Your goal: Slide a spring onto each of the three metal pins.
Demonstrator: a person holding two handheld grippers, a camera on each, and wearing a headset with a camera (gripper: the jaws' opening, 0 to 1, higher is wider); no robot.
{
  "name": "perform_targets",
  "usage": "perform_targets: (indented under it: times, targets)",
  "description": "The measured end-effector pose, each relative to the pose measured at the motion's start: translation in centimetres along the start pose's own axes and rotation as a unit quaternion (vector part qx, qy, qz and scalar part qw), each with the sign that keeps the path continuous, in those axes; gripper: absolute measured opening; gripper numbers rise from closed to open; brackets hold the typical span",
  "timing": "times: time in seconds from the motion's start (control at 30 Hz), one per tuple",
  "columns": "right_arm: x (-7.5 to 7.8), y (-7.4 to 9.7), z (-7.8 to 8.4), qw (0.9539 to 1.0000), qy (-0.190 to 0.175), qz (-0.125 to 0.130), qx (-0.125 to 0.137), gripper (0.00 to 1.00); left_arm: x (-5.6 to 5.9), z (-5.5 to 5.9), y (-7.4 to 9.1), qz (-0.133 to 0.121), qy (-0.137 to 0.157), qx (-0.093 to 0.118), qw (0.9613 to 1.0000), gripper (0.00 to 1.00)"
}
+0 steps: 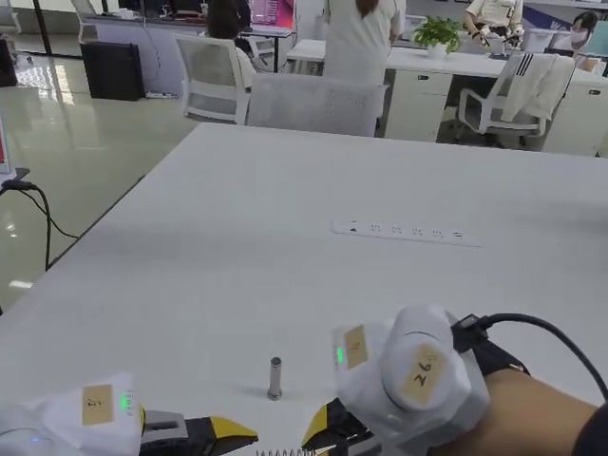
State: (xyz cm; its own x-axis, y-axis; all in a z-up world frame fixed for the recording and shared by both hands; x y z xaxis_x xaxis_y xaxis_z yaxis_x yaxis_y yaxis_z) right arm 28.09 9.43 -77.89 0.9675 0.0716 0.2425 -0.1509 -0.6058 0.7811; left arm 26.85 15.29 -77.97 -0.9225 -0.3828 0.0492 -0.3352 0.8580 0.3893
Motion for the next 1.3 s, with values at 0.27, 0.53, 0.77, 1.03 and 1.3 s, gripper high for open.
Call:
perform_targets:
  times: [0.27,0.53,0.77,1.03,1.3]
  targets:
    - [-0.6,0.4,-0.3,0.9995,0.024,-0.014,-0.012,0.07,0.6,0.1,-0.4,0.016,-0.005,-0.003,0.9999,0.12]
    - [-1.0,0.6,-0.3,0.9988,0.040,-0.022,-0.019,0.07,1.0,0.3,-0.7,0.028,-0.009,-0.008,0.9995,0.04]
    - [-0.7,1.6,-1.2,0.9987,0.045,-0.018,-0.011,0.07,1.0,-0.1,-0.6,0.026,-0.013,-0.007,0.9995,0.03]
    - [-0.8,2.5,-3.1,0.9985,0.052,-0.012,0.013,0.07,1.1,-0.2,-0.5,0.023,-0.017,-0.007,0.9996,0.03]
    - [-0.8,2.5,-4.5,0.9976,0.060,-0.007,0.033,0.08,1.1,-0.2,-0.4,0.018,-0.018,-0.007,0.9996,0.03]
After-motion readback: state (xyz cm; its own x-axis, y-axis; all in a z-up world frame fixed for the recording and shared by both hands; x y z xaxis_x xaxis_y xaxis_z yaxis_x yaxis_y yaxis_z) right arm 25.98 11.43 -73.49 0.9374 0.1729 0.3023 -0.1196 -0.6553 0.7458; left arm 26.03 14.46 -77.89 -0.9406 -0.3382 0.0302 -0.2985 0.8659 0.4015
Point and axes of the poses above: the centre of the closed fingertips' face, and the gripper's own axes: y roughly backward along the fingers, x roughly to its right, z roughly out of its underside, the point moved 3 cm from there along y, roughly backward along the fingers, and after that the axes turned 9 degrees about z, right-handed, at the moved point
